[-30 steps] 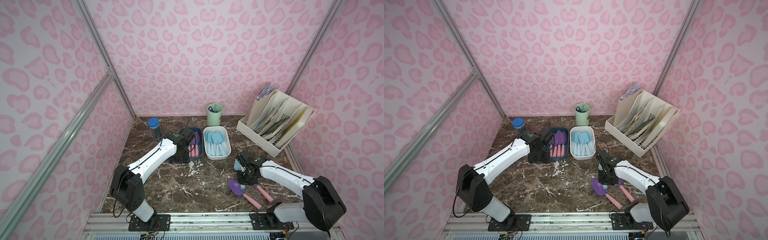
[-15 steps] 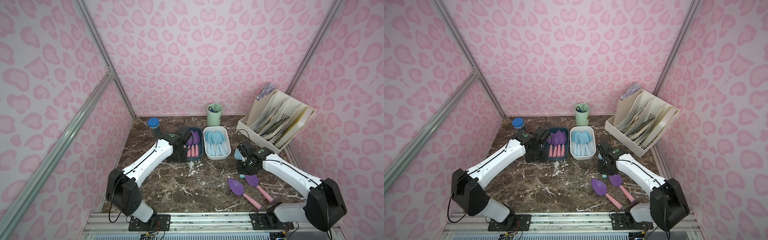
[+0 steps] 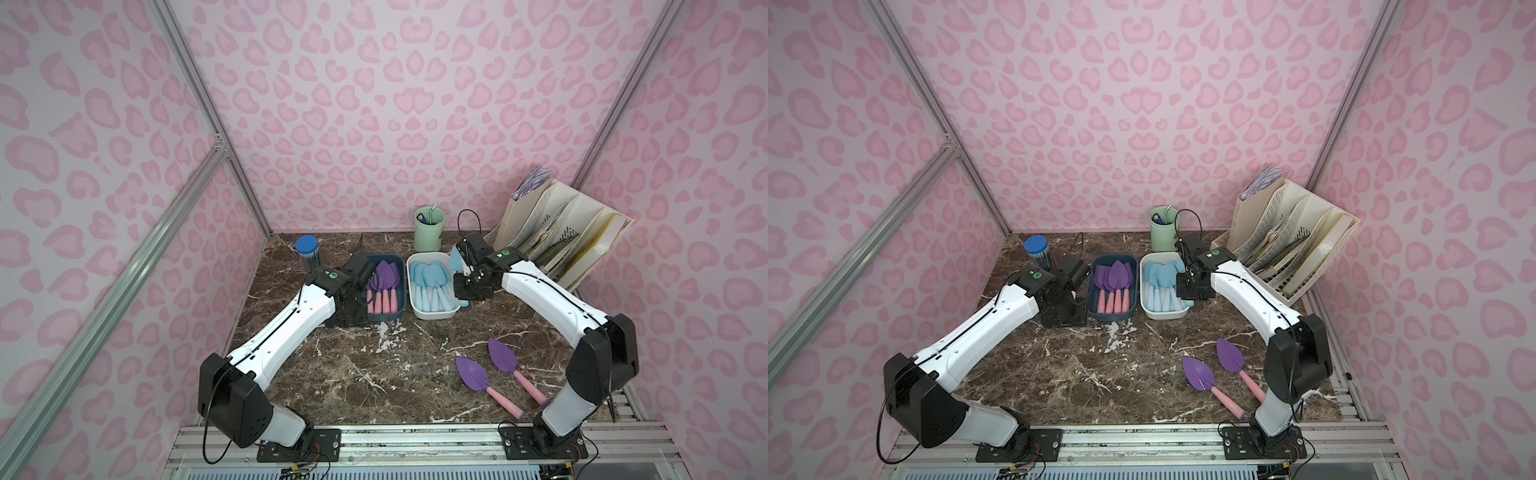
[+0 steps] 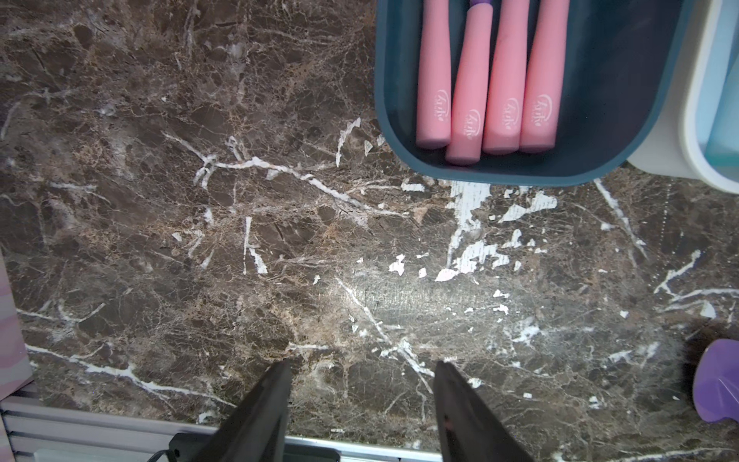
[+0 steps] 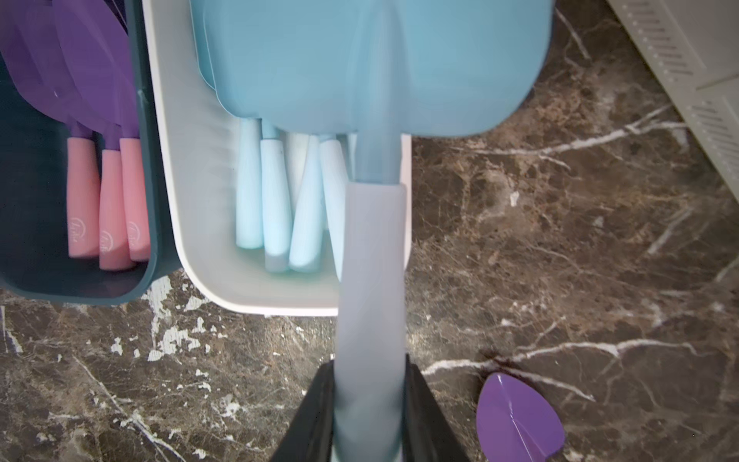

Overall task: Sort the small shovels by color and place them into the storage box
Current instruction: Place the shovel in the storage box.

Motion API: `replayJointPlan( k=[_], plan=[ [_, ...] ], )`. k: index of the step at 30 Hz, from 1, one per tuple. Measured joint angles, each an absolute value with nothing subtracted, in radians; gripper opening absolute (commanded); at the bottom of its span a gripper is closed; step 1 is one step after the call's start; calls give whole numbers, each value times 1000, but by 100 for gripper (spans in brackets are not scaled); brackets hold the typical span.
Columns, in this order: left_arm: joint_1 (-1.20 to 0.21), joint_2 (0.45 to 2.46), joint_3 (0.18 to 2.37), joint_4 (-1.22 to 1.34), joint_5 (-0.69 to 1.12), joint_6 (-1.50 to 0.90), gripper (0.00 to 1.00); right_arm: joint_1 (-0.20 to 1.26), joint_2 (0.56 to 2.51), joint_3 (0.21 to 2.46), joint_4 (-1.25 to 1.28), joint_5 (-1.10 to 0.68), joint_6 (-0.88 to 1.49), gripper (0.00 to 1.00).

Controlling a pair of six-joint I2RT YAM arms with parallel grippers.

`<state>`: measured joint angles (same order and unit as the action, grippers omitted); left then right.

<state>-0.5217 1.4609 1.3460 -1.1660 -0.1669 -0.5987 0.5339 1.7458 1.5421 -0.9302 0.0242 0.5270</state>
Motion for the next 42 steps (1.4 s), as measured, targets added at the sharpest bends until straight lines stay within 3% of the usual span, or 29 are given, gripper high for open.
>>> replayJointPlan(
  k=[6,15,42],
  plan=[
    [-502,1447,1327,-1160,-162,-580,62,560,1914,1683,-934,6,501,20],
    [-462,1416,1287,-1161,-139,-548,62,577,2018,1723,-935,-14,502,20],
    [-427,1377,1236,-1148,-106,-521,62,608,2108,1707,-895,-57,539,25]
  ],
)
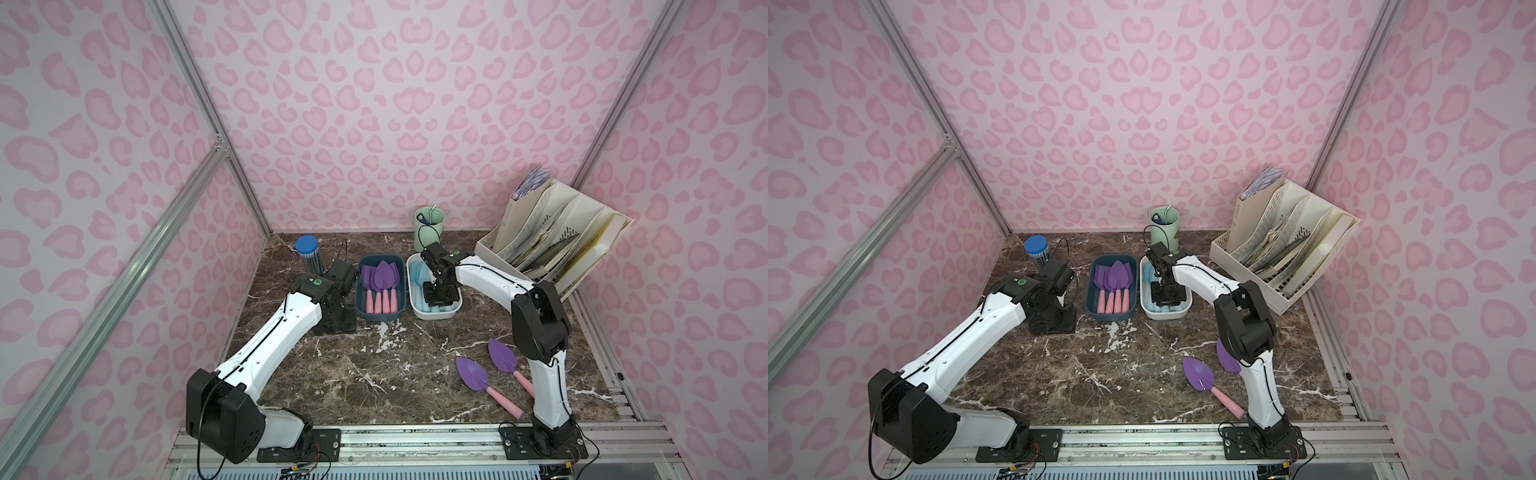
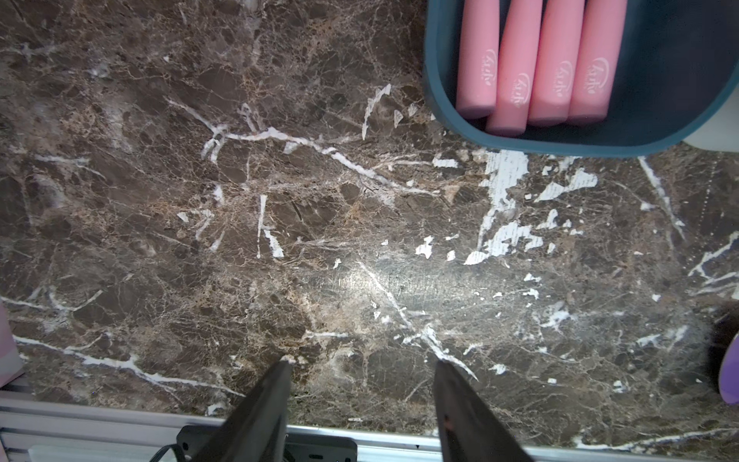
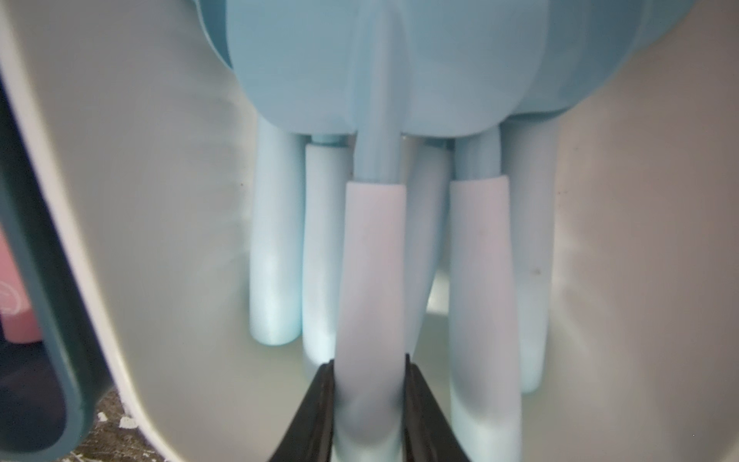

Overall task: Sort the small shovels by color and place them into the storage box
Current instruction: Place the shovel in the storage box.

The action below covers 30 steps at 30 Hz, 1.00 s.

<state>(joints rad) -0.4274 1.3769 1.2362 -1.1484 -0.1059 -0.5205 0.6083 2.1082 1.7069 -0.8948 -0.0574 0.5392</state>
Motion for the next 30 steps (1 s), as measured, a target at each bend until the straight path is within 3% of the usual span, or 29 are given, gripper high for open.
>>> replayJointPlan(
  k=[5,12,30],
  plan=[
    [-427,1377,1236,-1148,-106,-520,63,607,2110,1694,-879,-63,543,28],
    [-427,1380,1237,-1149,-106,-520,64,607,2116,1680,-862,-64,542,41],
    [-427,1381,1243,-1151,-106,-520,67,614,2078,1726,-887,-49,542,51]
  ],
)
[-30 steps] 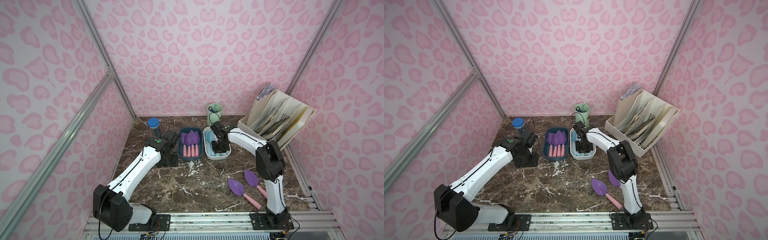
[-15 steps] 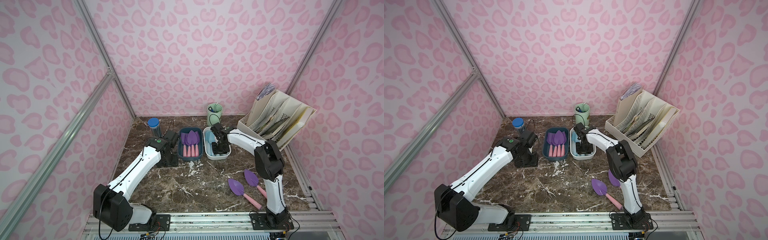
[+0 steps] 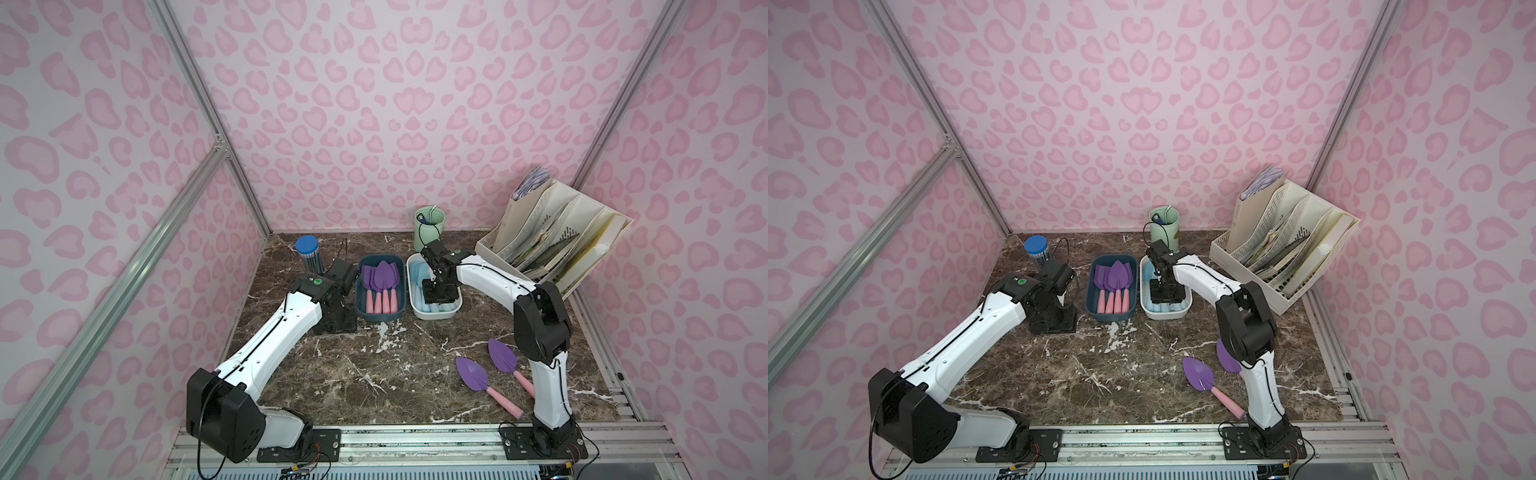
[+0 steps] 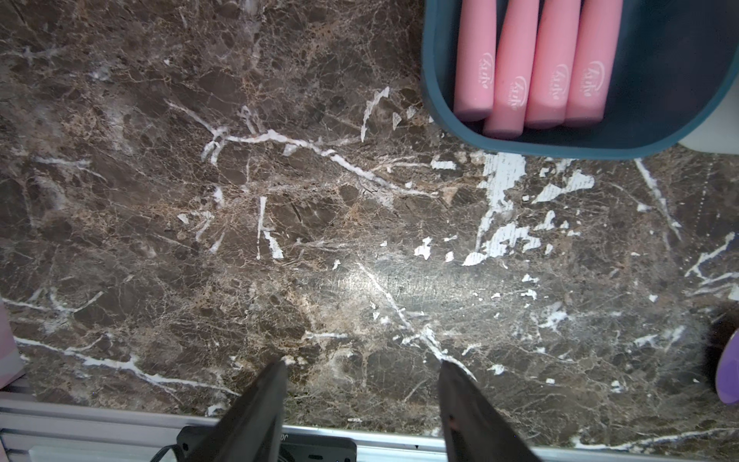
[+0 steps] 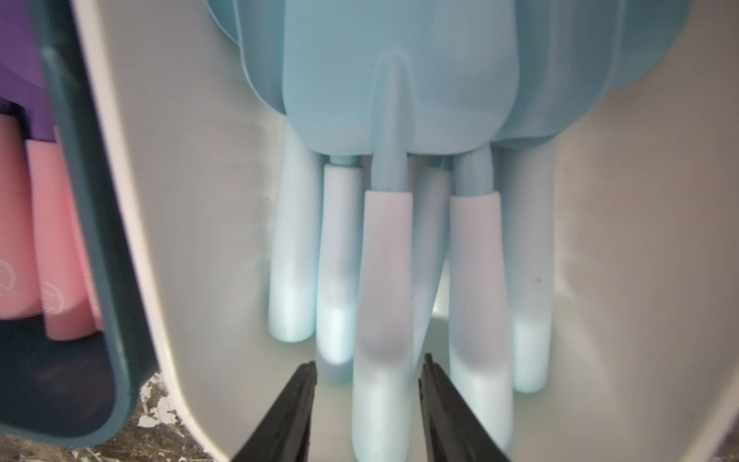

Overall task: Sort the small shovels by color and place them into the storage box
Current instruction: Place the shovel in the storage box.

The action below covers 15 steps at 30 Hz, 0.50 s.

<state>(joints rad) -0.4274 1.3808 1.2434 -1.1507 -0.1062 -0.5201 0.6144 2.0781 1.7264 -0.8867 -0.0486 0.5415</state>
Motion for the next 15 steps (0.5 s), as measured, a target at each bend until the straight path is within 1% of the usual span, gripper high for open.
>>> replayJointPlan(
  k=[5,10,15],
  plan=[
    [-427,1371,1243,-1154,-106,-521,67,618,2024,1752,-904,-13,543,57],
    [-427,1366,1250,-1161,-97,-527,66,619,1951,1747,-925,28,546,58],
    [-455,1366,1254,-1165,-91,-554,65,607,1855,1656,-929,57,550,59]
  ],
)
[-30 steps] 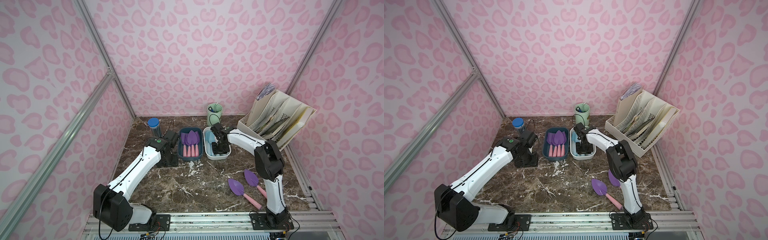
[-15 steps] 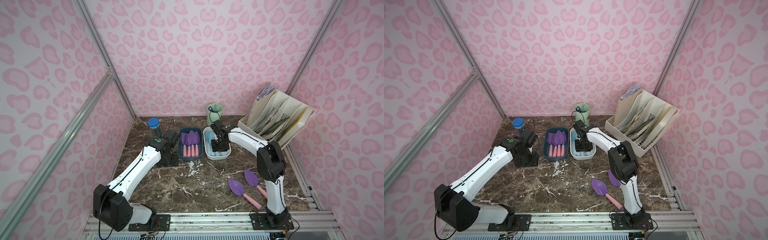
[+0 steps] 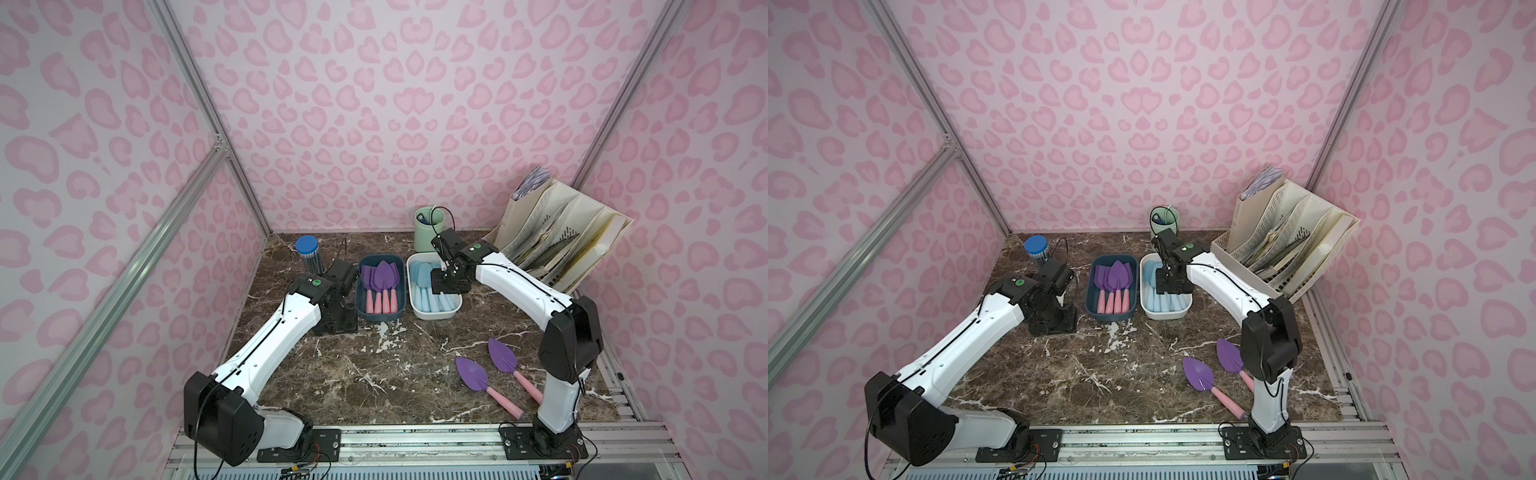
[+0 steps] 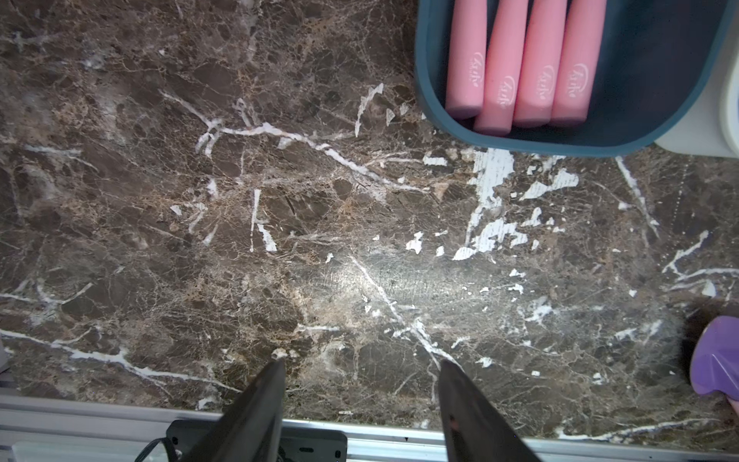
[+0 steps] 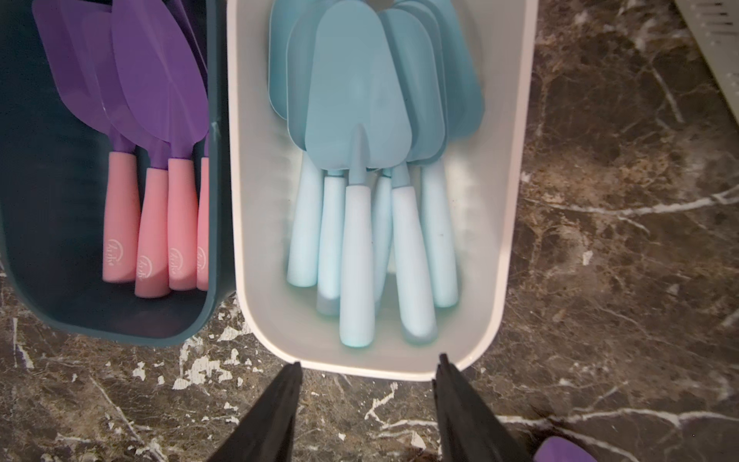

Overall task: Sort the small shovels by color and place them into the storage box
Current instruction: Place the shovel in the storage box, then pick up the shovel from the center of the board.

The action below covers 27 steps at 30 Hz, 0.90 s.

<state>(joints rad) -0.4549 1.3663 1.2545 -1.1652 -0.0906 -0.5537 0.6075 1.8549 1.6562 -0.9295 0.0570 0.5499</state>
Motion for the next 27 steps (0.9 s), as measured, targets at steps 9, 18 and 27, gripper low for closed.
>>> replayJointPlan(
  k=[9,18,27],
  plan=[
    [-576,1419,1291,-1169,-104,-630,65,562,1665,1419,-914,62,545,58],
    [-618,1448,1303,-1170,-115,-678,65,553,1489,1178,-915,32,501,58],
    [-624,1454,1290,-1172,-117,-685,66,580,1336,961,-970,-18,529,59]
  ],
)
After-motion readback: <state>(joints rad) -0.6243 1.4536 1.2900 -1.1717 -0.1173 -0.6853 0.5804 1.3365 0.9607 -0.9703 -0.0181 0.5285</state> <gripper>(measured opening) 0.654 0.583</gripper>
